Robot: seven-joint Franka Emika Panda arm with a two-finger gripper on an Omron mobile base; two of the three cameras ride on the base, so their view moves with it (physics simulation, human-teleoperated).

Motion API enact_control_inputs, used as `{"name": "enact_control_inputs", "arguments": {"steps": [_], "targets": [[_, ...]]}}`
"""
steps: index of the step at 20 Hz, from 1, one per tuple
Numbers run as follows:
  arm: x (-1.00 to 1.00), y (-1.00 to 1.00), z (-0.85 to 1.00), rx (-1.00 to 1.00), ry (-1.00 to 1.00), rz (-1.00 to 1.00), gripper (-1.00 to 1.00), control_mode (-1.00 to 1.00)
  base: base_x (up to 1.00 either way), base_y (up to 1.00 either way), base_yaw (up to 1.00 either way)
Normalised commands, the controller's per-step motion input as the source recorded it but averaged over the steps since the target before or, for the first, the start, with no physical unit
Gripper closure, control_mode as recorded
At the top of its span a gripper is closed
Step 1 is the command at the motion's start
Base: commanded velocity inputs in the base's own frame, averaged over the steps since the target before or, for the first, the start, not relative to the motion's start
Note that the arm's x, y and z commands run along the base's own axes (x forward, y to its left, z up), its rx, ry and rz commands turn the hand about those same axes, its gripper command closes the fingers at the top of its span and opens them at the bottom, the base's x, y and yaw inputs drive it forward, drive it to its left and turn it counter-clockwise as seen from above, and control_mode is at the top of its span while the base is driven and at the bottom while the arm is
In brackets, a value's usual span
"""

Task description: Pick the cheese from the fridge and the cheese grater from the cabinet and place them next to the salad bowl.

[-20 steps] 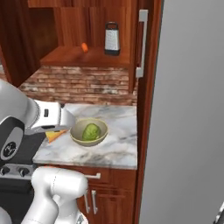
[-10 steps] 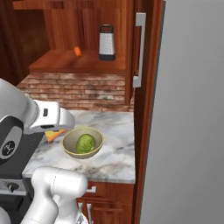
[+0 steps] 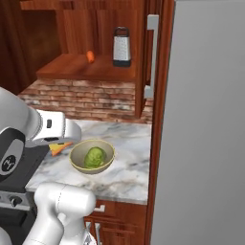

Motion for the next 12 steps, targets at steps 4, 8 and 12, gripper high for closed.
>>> {"name": "enact_control_inputs", "arguments": {"steps": [4,8,12], "targets": [[0.0,0.0,0.0,0.0,0.0,0.0,1.0,1.0,0.13,-0.08,0.21],[0.0,0.0,0.0,0.0,0.0,0.0,1.0,1.0,0.08,-0.2,0.21],[0.0,0.0,0.0,0.0,0.0,0.0,1.0,1.0,0.09,-0.04,0.2]]}}
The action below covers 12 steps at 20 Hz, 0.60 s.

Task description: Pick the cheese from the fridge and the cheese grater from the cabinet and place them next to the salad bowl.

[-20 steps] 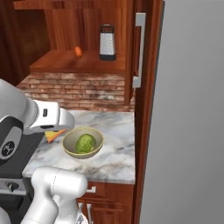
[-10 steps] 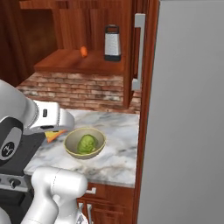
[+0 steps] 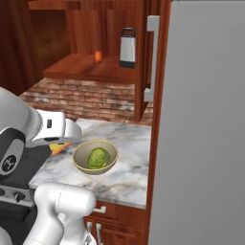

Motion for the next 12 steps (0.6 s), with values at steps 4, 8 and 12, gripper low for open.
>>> {"name": "enact_control_inputs", "arguments": {"steps": [4,8,12], "targets": [[0.0,0.04,-0.03,0.0,0.0,0.03,1.0,-1.0,0.04,0.0,0.12],[0.0,0.29,-0.25,0.0,0.0,0.06,1.0,-1.0,0.0,0.0,0.0],[0.02,0.12,-0.25,-0.01,0.0,0.03,1.0,-1.0,0.0,0.0,0.0]]}}
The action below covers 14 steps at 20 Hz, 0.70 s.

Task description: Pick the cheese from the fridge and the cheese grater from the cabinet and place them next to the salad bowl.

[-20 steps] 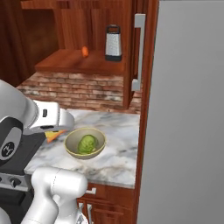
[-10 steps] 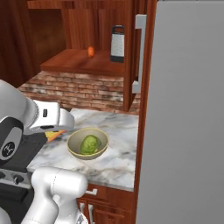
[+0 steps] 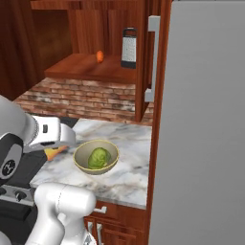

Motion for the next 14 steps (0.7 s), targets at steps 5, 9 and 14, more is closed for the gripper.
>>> {"name": "enact_control_inputs", "arguments": {"steps": [5,9,14], "targets": [[0.07,0.0,-0.2,-0.11,0.0,-0.12,1.0,-1.0,0.0,0.0,0.0],[0.02,-0.11,-0.1,-0.01,0.0,-0.19,1.0,-1.0,0.0,0.0,0.0],[0.0,-0.43,-0.06,0.05,0.01,-0.09,1.0,-1.0,0.0,0.0,0.0]]}}
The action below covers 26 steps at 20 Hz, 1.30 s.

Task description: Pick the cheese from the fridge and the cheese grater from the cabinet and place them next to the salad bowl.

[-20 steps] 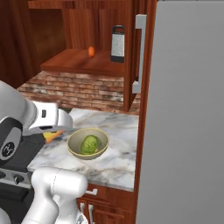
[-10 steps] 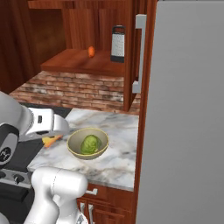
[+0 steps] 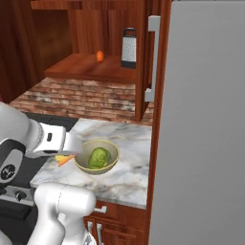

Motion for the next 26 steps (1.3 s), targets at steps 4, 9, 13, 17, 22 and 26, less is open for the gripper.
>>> {"name": "enact_control_inputs", "arguments": {"steps": [4,9,13,17,22,26], "targets": [[0.09,-0.35,-0.09,0.05,0.02,-0.08,1.0,-1.0,0.0,0.0,0.0],[0.15,-0.02,-0.2,0.0,0.03,-0.14,1.0,-1.0,0.0,0.0,0.0],[0.11,-0.02,-0.25,0.0,0.01,-0.13,1.0,-1.0,0.0,0.0,0.0],[0.02,-0.08,-0.33,0.0,0.0,-0.05,1.0,-1.0,0.0,0.0,0.0],[0.0,-0.09,-0.38,0.0,-0.01,-0.08,1.0,-1.0,0.0,0.0,0.0],[0.01,-0.14,-0.37,0.0,-0.02,-0.06,1.0,-1.0,0.0,0.0,0.0]]}}
